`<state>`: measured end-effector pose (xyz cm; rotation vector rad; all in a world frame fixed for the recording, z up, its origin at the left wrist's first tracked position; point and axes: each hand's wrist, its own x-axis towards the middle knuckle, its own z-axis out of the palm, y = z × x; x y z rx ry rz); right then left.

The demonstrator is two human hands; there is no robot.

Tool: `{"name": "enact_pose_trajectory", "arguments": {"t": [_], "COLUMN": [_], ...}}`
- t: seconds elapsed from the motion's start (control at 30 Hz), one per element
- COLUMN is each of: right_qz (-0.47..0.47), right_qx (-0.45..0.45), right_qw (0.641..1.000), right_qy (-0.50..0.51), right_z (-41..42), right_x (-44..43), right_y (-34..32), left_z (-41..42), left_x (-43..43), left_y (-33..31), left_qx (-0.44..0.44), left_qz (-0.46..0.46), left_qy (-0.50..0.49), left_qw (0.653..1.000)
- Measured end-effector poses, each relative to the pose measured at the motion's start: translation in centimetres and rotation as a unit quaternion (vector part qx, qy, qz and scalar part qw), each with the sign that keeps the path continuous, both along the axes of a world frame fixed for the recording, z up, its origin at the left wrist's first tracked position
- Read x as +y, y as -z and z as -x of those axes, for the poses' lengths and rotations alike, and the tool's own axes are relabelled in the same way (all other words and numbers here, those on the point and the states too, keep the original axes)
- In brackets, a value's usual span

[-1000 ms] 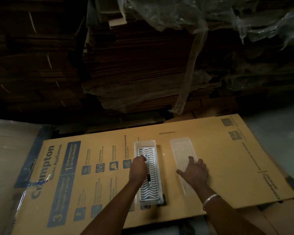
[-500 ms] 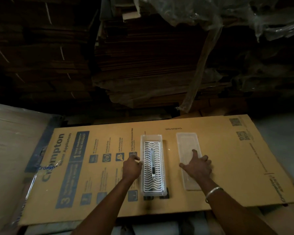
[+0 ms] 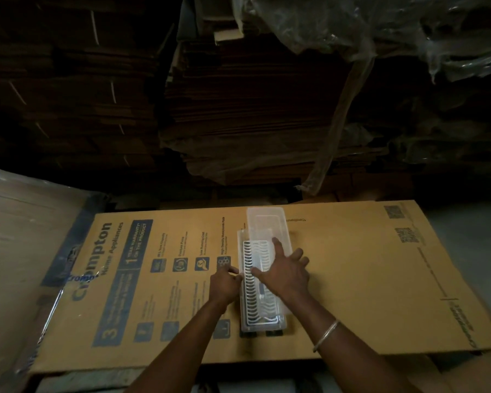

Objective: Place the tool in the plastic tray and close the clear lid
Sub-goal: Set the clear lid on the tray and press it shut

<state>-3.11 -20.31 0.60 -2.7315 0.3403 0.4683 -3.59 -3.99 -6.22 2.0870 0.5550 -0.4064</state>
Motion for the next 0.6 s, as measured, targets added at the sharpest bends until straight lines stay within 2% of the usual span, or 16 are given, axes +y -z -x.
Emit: {"name": "enact_pose_trajectory", "arguments": {"t": [0.17, 0.3, 0.43, 0.6], "right_qz": [0.005, 0.01, 0.021, 0.032], "right_qx": [0.017, 0.036, 0.063, 0.067], "right_qw": [1.0, 0.999, 0.998, 0.997], "right_qy": [-0.013, -0.015, -0.02, -0.021], "right_z": [0.8, 1.2, 1.7, 2.0], "right_x": [1.8, 2.5, 3.1, 3.6], "right_y": [0.3, 1.3, 2.1, 2.9], "left_z": [-0.2, 0.7, 1.3, 2.1], "left_x": [1.3, 1.2, 1.7, 2.4], "left_y": [3.7, 0.5, -0.7, -1.8], "left_qx": [0.008, 0.008, 0.054, 0.105], "left_qz": [0.054, 0.126, 0.208, 0.218], "left_qy": [-0.021, -0.047, -0.044, -0.009], "left_qw": [0.998, 0.991, 0.976, 0.97]}}
